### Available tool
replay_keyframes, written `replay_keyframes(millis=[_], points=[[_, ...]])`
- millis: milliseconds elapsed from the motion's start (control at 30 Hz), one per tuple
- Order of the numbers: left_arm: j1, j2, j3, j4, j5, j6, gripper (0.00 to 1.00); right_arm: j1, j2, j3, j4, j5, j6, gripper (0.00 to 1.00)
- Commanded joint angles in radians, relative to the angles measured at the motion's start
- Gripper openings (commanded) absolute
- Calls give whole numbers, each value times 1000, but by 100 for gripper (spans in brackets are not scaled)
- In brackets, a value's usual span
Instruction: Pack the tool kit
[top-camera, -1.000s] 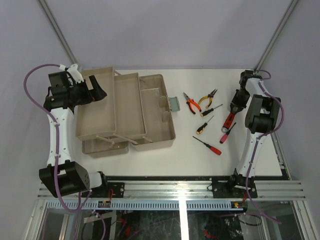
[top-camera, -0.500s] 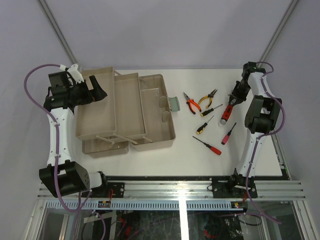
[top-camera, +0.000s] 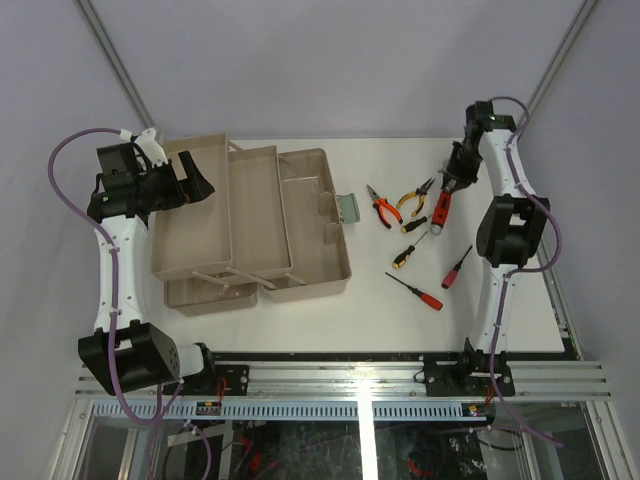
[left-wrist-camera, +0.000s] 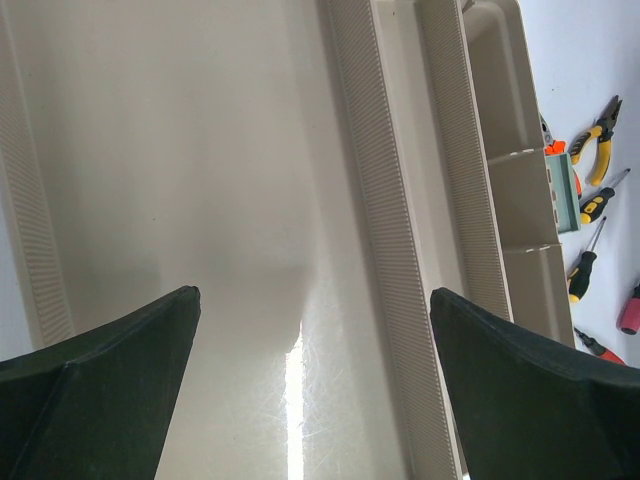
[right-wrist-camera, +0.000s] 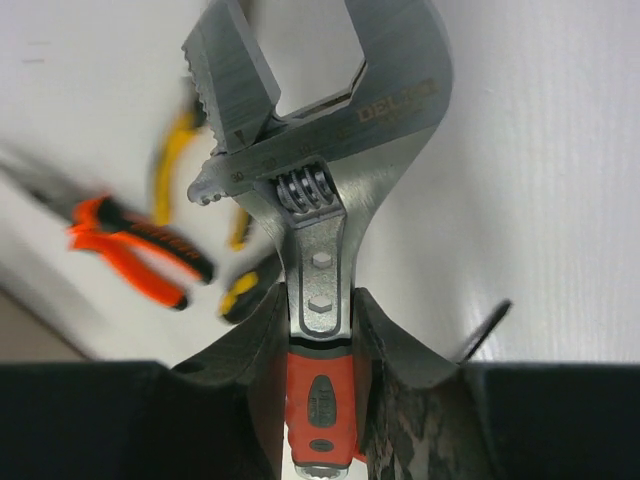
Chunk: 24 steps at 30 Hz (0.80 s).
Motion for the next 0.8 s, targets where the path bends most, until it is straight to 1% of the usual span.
replay_keyframes(millis=[0,100,200,367,567,767], points=[[3,-9,21,7,19,5,97,151,-104,236,-59,-17,-9,0],[3,-12,22,7,25,5,97,255,-114,288,-49,-26,-9,0],[3,-13,21,7,30,5,97,385,-158,231,27,-35,-10,0],[3,-18,22,7,37,5,97,524,-174,209,110,-59,17,0],[4,-26,18,7,46,0,96,625,-132,244,147,-74,40,0],[3,-30,21,6,51,-11,96,705,-82,169,189,-53,52,0]])
